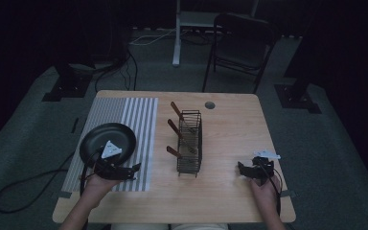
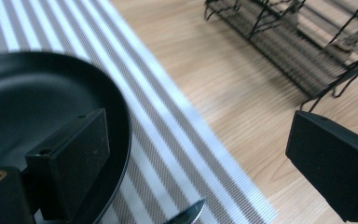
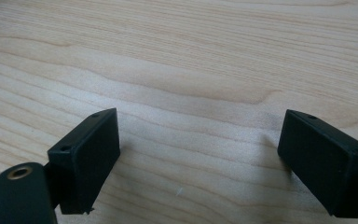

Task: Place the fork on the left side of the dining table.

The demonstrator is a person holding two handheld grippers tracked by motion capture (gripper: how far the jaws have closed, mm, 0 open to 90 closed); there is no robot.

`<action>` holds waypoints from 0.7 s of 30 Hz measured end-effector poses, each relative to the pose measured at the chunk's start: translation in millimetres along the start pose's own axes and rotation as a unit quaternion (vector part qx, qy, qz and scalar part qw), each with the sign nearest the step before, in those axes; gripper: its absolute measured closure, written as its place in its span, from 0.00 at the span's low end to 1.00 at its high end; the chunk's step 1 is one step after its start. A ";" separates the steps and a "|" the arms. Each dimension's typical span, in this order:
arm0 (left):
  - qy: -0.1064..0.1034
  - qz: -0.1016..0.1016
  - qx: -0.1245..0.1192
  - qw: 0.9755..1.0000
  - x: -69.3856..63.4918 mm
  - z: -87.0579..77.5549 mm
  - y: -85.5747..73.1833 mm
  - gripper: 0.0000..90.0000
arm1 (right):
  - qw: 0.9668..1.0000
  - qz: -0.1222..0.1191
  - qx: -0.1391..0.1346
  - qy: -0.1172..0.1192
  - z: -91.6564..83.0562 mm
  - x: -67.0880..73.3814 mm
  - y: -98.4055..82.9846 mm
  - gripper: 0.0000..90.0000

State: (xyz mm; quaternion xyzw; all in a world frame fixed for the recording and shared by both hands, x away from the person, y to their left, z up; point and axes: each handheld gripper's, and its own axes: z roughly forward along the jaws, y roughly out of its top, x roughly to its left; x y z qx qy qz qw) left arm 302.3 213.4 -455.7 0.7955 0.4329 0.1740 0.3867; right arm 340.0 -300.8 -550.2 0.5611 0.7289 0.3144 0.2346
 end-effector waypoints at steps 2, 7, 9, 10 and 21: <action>-0.004 0.003 0.000 1.000 -0.4 -0.2 2.9 0.07 | 1.000 0.000 0.000 0.000 0.0 0.0 0.0 0.14; -0.013 0.012 -0.008 1.000 -0.9 -0.2 17.5 0.07 | 1.000 0.000 0.000 0.000 0.0 0.0 0.0 0.14; -0.013 0.012 -0.009 1.000 -1.2 0.3 19.6 0.07 | 1.000 0.000 0.000 0.000 0.0 0.0 0.0 0.14; -0.015 0.015 -0.010 1.000 -1.6 1.3 24.0 0.07 | 1.000 0.000 0.000 0.000 0.0 0.0 0.0 0.14; -0.026 0.031 -0.022 0.999 -9.3 9.7 48.6 0.07 | 1.000 0.000 0.000 0.000 0.0 0.1 0.0 0.14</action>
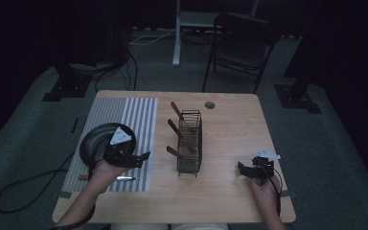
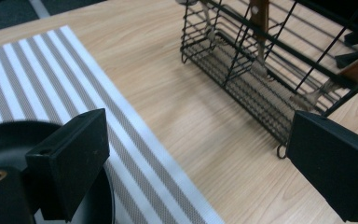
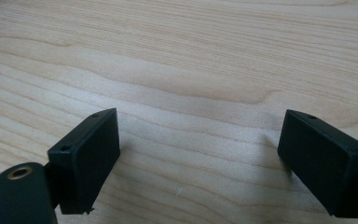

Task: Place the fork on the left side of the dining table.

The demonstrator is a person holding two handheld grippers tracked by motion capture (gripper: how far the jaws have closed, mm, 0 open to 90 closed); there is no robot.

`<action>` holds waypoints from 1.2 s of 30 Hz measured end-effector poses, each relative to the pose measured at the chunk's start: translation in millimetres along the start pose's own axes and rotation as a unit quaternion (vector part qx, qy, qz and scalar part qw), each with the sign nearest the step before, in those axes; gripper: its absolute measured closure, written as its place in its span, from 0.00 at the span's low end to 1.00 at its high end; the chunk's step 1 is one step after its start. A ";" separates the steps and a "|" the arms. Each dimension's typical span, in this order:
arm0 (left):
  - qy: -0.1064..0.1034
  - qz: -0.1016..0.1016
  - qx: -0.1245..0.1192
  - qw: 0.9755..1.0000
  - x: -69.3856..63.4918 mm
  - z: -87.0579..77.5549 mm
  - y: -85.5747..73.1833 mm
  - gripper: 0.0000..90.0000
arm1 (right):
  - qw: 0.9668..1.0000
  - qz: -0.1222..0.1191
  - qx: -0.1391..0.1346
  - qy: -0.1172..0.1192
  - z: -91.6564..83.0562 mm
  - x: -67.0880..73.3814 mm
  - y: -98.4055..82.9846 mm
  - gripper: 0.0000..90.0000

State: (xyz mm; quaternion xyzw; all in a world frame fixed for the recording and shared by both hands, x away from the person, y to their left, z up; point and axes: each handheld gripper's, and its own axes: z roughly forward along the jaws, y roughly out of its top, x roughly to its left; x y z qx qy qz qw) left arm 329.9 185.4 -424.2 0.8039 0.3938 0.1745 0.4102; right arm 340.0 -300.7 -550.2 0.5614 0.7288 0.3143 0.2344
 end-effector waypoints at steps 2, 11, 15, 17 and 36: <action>-0.006 0.003 0.000 1.000 -0.9 1.8 5.3 0.07 | 1.000 0.000 0.000 0.000 0.0 0.0 0.0 0.14; -0.016 0.010 -0.003 1.000 -6.4 12.6 24.3 0.12 | 1.000 0.000 0.000 0.000 0.0 0.0 0.0 0.14; -0.020 0.011 -0.005 1.000 -8.5 19.1 34.2 0.12 | 1.000 0.001 0.000 0.000 0.0 0.0 0.0 0.14; -0.018 0.011 -0.006 1.000 -9.0 20.1 35.8 0.12 | 1.000 0.000 0.000 0.000 0.0 0.0 0.0 0.14; -0.055 0.019 -0.001 0.998 -24.2 48.0 67.4 0.22 | 1.000 0.000 -0.001 0.000 0.1 -0.1 0.0 0.14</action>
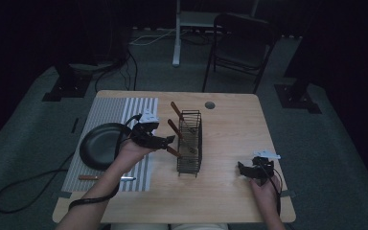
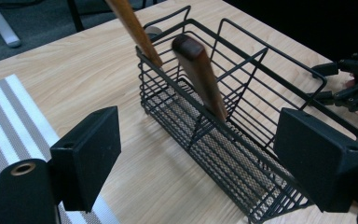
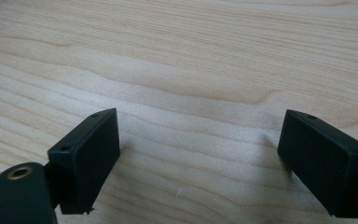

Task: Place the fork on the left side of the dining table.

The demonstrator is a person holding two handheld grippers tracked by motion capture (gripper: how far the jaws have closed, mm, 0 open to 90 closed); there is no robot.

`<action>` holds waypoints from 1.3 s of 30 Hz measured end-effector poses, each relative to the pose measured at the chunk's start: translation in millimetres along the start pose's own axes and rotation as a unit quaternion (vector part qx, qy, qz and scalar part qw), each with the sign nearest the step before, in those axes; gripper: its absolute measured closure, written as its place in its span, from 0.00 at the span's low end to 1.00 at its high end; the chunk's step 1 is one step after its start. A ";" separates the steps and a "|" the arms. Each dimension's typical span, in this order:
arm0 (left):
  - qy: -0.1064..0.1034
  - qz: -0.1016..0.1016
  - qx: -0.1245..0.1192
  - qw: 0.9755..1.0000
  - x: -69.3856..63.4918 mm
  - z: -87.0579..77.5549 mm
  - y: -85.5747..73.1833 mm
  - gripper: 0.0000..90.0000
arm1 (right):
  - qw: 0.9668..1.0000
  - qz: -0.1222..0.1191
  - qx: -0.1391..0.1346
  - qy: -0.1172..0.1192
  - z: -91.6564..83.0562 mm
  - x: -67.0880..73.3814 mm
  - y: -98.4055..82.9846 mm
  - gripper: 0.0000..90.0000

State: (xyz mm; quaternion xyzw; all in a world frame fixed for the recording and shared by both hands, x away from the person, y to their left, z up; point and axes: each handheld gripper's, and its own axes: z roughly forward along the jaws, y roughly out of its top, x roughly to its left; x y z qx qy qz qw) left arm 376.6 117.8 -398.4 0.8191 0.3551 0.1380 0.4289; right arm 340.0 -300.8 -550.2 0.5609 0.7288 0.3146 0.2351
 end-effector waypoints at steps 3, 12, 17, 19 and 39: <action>-0.007 -0.017 0.001 1.000 2.1 3.3 3.8 0.24 | 1.000 0.000 0.000 0.000 0.0 0.0 0.0 0.14; -0.009 -0.034 0.000 0.999 9.2 8.9 9.4 0.29 | 1.000 0.000 0.000 0.000 0.0 0.0 0.0 0.14; -0.015 -0.049 -0.003 0.999 12.4 10.6 10.9 0.29 | 1.000 0.000 0.000 0.000 0.0 0.0 0.0 0.14; -0.016 -0.050 -0.004 0.999 13.9 11.9 13.3 0.29 | 1.000 0.001 0.001 0.000 -0.1 0.2 0.0 0.14; -0.043 -0.030 0.022 0.998 8.4 37.4 16.6 0.71 | 1.000 0.001 0.000 0.000 -0.1 0.1 0.0 0.14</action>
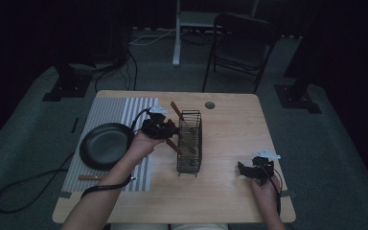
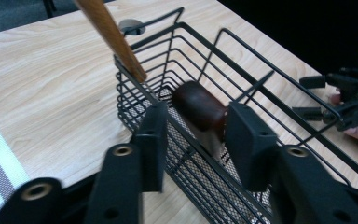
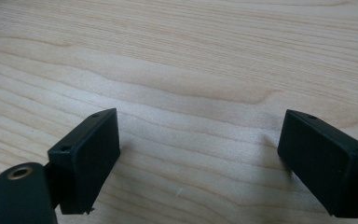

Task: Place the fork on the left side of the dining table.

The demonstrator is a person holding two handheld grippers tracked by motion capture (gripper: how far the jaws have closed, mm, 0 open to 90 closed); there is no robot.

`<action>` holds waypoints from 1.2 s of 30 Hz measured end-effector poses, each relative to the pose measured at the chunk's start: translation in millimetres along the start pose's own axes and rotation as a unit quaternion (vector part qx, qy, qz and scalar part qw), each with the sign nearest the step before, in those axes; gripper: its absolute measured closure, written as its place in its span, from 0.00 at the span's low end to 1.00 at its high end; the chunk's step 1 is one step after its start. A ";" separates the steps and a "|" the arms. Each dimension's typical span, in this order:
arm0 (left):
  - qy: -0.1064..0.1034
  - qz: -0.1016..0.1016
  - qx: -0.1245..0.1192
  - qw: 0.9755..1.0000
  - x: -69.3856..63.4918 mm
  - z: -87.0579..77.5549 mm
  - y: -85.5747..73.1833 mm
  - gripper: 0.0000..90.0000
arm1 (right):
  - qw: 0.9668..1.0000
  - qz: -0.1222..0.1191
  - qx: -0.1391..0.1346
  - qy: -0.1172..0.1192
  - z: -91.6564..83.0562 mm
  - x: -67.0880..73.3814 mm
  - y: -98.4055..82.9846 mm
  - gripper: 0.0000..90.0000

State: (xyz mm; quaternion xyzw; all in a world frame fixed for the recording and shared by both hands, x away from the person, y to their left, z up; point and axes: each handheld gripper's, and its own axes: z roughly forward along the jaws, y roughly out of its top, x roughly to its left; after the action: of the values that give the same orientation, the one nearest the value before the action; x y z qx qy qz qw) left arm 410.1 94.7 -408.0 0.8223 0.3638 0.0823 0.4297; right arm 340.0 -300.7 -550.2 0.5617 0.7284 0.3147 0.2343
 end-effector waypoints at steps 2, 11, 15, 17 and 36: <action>-0.001 0.003 0.000 1.000 -1.2 0.7 -0.9 0.75 | 1.000 -0.001 0.000 0.000 0.0 -0.1 0.0 0.14; -0.040 -0.022 -0.017 0.999 2.2 -1.6 -7.6 0.83 | 1.000 -0.001 0.000 0.000 0.0 -0.1 0.0 0.14; -0.045 -0.021 -0.020 0.999 1.5 -2.5 -7.9 0.85 | 1.000 -0.001 0.000 0.000 0.0 -0.1 0.0 0.14; -0.046 -0.020 -0.022 0.999 0.9 -3.7 -7.6 0.86 | 1.000 -0.001 0.000 0.000 0.0 -0.1 0.0 0.14; -0.044 -0.010 -0.048 0.998 -1.9 -23.4 2.5 0.89 | 1.000 -0.001 0.000 0.000 0.0 -0.1 0.0 0.14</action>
State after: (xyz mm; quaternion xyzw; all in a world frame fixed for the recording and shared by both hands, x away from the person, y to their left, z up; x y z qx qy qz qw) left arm 399.6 107.6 -391.3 0.8002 0.3479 0.0589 0.4848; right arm 340.0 -300.8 -550.2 0.5611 0.7287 0.3146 0.2349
